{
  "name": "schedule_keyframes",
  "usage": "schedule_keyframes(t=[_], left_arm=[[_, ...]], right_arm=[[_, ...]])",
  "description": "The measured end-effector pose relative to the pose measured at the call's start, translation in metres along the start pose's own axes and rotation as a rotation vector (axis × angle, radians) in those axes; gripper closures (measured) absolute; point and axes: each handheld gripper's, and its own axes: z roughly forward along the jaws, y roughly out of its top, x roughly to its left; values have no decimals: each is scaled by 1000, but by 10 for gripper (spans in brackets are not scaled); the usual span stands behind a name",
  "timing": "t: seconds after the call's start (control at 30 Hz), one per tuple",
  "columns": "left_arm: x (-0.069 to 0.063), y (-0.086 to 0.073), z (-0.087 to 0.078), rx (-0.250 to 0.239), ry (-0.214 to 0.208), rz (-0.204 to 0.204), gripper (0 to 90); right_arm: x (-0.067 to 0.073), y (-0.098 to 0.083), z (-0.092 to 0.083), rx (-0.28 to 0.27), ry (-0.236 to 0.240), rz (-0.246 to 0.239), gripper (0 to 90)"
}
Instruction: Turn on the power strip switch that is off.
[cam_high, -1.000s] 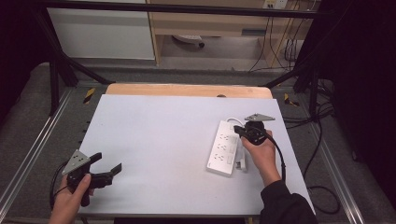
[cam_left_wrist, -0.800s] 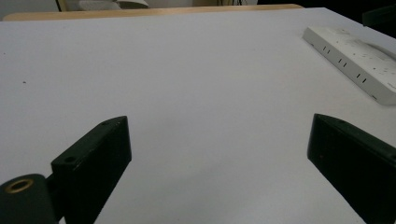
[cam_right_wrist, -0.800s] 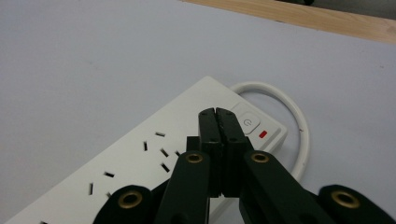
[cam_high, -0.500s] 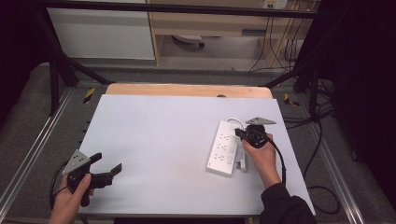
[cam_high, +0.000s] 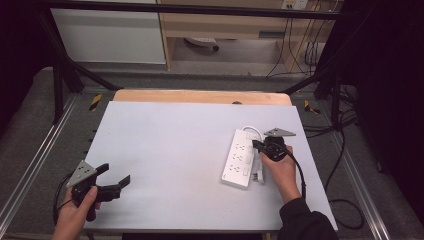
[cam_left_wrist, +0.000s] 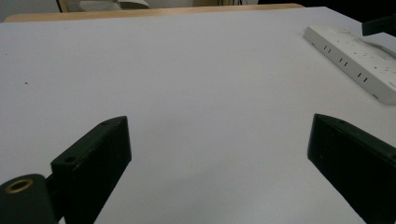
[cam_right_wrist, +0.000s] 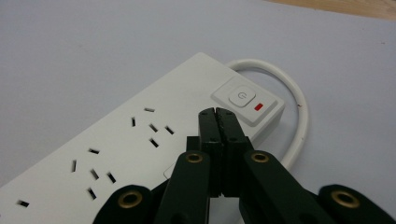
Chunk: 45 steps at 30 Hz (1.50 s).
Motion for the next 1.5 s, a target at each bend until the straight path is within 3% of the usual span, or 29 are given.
schedule_keyframes(t=[1.5], left_arm=[[0,0,0,2,5,6,59]], right_arm=[[5,-1,7,7,5,-27,900]])
